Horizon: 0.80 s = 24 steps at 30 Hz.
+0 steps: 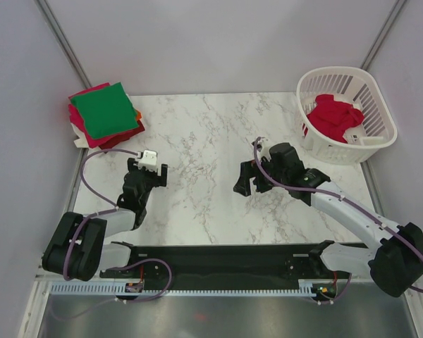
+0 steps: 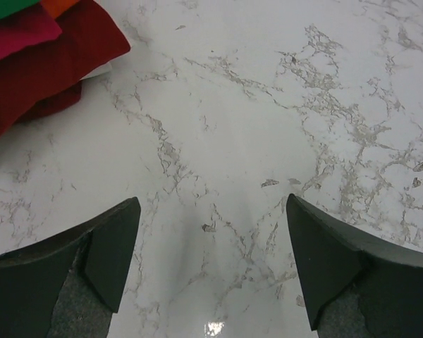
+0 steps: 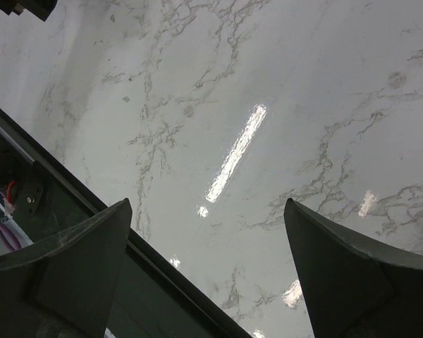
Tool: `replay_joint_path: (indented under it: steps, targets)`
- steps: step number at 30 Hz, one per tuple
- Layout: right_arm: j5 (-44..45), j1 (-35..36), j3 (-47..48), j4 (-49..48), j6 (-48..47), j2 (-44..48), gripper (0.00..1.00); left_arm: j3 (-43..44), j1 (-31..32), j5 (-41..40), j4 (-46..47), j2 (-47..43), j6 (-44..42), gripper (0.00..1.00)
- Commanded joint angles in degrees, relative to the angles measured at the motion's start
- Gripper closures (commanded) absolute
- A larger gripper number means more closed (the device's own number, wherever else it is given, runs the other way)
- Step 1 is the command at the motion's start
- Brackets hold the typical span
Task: Fold and stack the t-shirts
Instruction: Neatly place the folded tshirt to the corner
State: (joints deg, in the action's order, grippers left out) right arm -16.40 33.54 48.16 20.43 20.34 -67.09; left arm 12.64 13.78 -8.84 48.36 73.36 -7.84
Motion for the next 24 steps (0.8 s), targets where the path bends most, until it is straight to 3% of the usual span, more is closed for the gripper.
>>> replay_joint_path:
  steps: [1, 3, 4, 6, 7, 10, 13, 15, 24]
  targets:
    - [1.81, 0.21, 1.67, 0.31, 0.93, -0.24, 0.02, 1.51, -0.51, 4.14, 4.82, -0.41, 0.2, 0.09]
    - [2.25, 0.21, 1.85, 1.46, 1.72, 0.81, 0.03, 1.33, -0.42, 5.41, 4.82, -0.68, -0.94, 0.07]
    - [3.3, 0.21, 1.5, 1.63, 2.94, 1.6, 0.03, 1.42, -0.51, 7.33, 4.73, -0.5, -1.56, 0.0]
    - [4.53, 0.21, -0.52, 1.55, 4.09, 4.5, 0.02, 0.64, -0.51, 8.57, 5.25, 0.63, -3.57, 0.0]
    - [5.41, 0.21, -1.4, 1.37, 4.79, 5.47, 0.02, -0.24, -0.51, 8.32, 11.26, 1.69, -3.94, 0.0]
    - [6.65, 0.12, -2.9, 1.28, 5.76, 6.62, 0.02, -1.04, -2.08, 3.3, 13.34, 2.75, -0.96, 0.0]
    - [5.16, 0.12, -2.28, 1.99, 5.77, 5.83, 0.02, -1.92, -7.69, 8.56, 17.01, 6.08, 3.69, 0.0]
    - [5.33, 0.21, -2.19, 2.34, 5.41, 5.83, 0.02, -2.18, -8.07, 9.2, 21.94, 8.89, 4.23, 0.02]
    - [5.95, 0.21, -2.11, 3.04, 7.17, 7.67, 0.02, -0.78, -8.68, 7.0, 18.62, 8.9, 5.81, 0.0]
